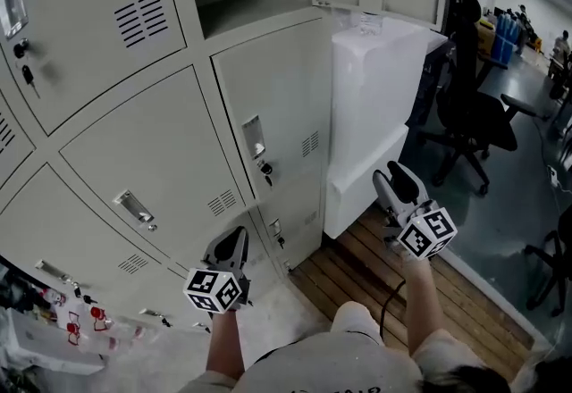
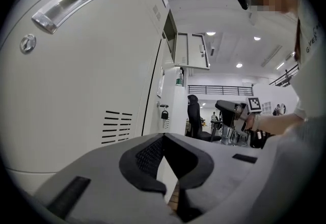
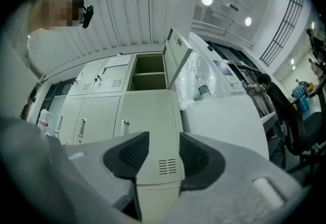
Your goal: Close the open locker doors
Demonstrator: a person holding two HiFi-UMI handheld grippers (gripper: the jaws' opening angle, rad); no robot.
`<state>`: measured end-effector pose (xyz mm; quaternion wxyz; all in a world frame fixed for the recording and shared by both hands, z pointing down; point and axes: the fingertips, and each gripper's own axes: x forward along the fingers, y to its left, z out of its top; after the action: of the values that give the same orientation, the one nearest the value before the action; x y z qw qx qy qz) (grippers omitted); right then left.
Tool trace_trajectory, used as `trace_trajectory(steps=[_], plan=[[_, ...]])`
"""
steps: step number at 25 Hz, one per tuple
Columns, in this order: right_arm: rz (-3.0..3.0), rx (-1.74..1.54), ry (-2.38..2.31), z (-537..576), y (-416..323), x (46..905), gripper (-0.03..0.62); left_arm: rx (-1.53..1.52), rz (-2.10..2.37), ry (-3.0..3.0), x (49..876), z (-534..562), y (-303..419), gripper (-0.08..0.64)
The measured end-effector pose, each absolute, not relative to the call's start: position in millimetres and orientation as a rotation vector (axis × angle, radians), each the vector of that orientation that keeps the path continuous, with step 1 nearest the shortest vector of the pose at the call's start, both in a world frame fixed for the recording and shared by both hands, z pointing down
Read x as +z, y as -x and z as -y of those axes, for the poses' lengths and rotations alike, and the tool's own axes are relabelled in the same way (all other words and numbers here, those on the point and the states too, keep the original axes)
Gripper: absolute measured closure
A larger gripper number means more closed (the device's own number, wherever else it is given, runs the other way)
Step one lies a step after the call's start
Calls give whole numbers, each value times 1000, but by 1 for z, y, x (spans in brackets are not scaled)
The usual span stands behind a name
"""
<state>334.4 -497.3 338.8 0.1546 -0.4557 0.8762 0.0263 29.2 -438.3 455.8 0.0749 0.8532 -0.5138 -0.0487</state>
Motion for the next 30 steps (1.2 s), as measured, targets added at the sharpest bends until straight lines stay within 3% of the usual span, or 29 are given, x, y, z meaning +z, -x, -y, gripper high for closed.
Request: trace_trajectory(steps=[21,30], plan=[[-2586,322,847,591,-398,118,394,-266,1903,-2296,355,457,-121,563],[-2526,364,721,583,-395,67,394,-286,1948,-2262,346,445,-147,563]])
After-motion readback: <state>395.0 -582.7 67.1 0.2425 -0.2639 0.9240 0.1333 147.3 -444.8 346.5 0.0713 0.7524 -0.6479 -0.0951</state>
